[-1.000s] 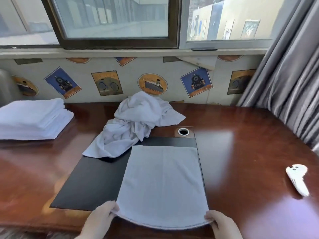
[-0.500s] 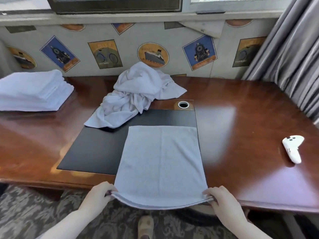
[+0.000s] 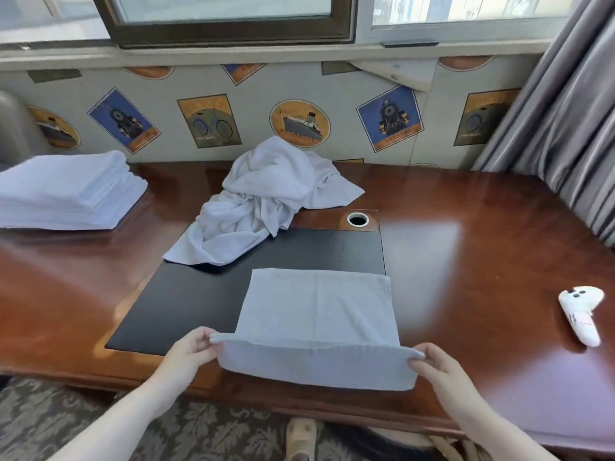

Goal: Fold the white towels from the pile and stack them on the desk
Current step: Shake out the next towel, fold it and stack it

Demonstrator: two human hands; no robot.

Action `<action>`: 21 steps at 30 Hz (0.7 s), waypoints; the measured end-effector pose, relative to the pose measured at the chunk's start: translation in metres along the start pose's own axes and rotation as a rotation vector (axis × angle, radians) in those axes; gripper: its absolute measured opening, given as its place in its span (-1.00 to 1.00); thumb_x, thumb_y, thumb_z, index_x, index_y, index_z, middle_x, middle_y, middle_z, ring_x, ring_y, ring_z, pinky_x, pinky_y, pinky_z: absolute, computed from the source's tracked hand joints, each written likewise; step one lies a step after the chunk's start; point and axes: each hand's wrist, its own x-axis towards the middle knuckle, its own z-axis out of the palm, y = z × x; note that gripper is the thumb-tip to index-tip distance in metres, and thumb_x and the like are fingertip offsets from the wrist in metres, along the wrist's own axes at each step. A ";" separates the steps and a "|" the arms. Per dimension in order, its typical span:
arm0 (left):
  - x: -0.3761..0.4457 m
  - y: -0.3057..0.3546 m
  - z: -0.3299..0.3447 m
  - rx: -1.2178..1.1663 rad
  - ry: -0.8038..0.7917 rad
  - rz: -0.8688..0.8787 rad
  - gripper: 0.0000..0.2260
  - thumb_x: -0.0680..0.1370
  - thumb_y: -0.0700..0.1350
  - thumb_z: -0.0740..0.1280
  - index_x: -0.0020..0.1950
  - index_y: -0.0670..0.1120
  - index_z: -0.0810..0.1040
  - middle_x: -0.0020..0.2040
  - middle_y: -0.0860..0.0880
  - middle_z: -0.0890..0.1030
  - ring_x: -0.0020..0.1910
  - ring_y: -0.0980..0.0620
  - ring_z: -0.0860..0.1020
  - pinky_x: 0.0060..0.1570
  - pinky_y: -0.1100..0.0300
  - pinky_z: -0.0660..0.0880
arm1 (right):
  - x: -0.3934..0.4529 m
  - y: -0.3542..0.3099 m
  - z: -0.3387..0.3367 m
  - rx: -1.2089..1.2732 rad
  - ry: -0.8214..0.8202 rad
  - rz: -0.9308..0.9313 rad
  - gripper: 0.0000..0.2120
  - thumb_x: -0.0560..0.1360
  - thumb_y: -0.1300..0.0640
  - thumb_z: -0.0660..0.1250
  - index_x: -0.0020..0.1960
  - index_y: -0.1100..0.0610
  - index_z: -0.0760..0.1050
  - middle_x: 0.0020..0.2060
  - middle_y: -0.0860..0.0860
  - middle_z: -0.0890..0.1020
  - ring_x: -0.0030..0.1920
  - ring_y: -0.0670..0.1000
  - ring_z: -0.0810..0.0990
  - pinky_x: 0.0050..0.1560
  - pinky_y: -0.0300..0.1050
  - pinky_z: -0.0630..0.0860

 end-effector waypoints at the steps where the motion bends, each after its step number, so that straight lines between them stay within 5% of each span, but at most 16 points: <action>1: 0.010 0.005 0.000 -0.071 0.001 -0.003 -0.90 0.60 -0.11 0.32 0.01 -0.11 0.59 -0.02 0.02 0.70 0.02 0.04 0.64 0.06 0.14 0.48 | 0.009 -0.006 0.002 0.062 0.035 -0.001 -0.88 0.55 0.20 0.34 -0.16 0.08 0.56 -0.22 -0.06 0.68 -0.12 -0.02 0.59 -0.11 -0.07 0.35; 7: 0.085 0.038 0.004 -0.361 -0.010 -0.071 -0.82 0.59 -0.10 0.34 0.14 -0.15 0.56 0.03 -0.08 0.70 -0.02 -0.04 0.68 -0.09 0.12 0.56 | 0.082 -0.035 0.009 0.211 0.164 0.030 -0.97 0.56 0.10 0.36 -0.01 0.03 0.58 -0.05 0.00 0.70 0.01 0.03 0.64 0.10 0.05 0.52; 10: 0.137 0.054 0.010 -0.376 0.016 -0.104 -0.85 0.59 -0.12 0.35 0.13 -0.12 0.57 0.01 -0.04 0.70 -0.05 -0.02 0.68 -0.14 0.13 0.57 | 0.132 -0.048 0.013 0.218 0.236 0.058 -0.95 0.56 0.06 0.37 -0.01 0.02 0.59 -0.09 -0.02 0.71 -0.08 0.01 0.66 -0.17 -0.14 0.56; 13: 0.180 0.060 0.025 -0.336 0.058 -0.153 -0.89 0.58 -0.17 0.35 0.08 -0.15 0.59 -0.02 -0.06 0.69 -0.09 0.00 0.67 -0.17 0.14 0.58 | 0.174 -0.050 0.022 0.197 0.282 0.132 -0.95 0.57 0.09 0.36 -0.05 0.01 0.59 -0.11 -0.02 0.70 -0.15 -0.04 0.66 -0.35 -0.29 0.48; 16: 0.206 0.049 0.044 -0.250 0.153 -0.248 -0.94 0.54 -0.21 0.36 -0.06 -0.14 0.63 -0.07 -0.10 0.68 -0.05 -0.12 0.63 -0.04 0.04 0.52 | 0.204 -0.034 0.032 0.018 0.355 0.209 -0.94 0.56 0.07 0.34 -0.03 0.02 0.59 -0.08 -0.01 0.69 -0.12 -0.03 0.60 -0.25 -0.14 0.44; 18: 0.212 0.045 0.052 -0.141 0.253 -0.241 -0.94 0.53 -0.18 0.36 -0.14 -0.08 0.61 -0.13 -0.04 0.66 -0.06 -0.10 0.61 -0.13 0.10 0.47 | 0.209 -0.030 0.039 -0.058 0.425 0.233 -0.94 0.55 0.02 0.34 -0.08 -0.02 0.57 -0.12 -0.03 0.69 -0.15 -0.10 0.57 -0.25 -0.19 0.40; 21: 0.208 0.051 0.059 0.103 0.342 -0.143 -0.95 0.55 -0.14 0.31 -0.01 -0.05 0.54 -0.14 0.00 0.60 -0.06 -0.05 0.56 -0.24 0.23 0.38 | 0.199 -0.037 0.046 -0.121 0.566 0.218 -0.89 0.51 0.04 0.37 0.04 -0.02 0.54 -0.08 -0.07 0.65 -0.09 -0.06 0.58 -0.17 -0.22 0.42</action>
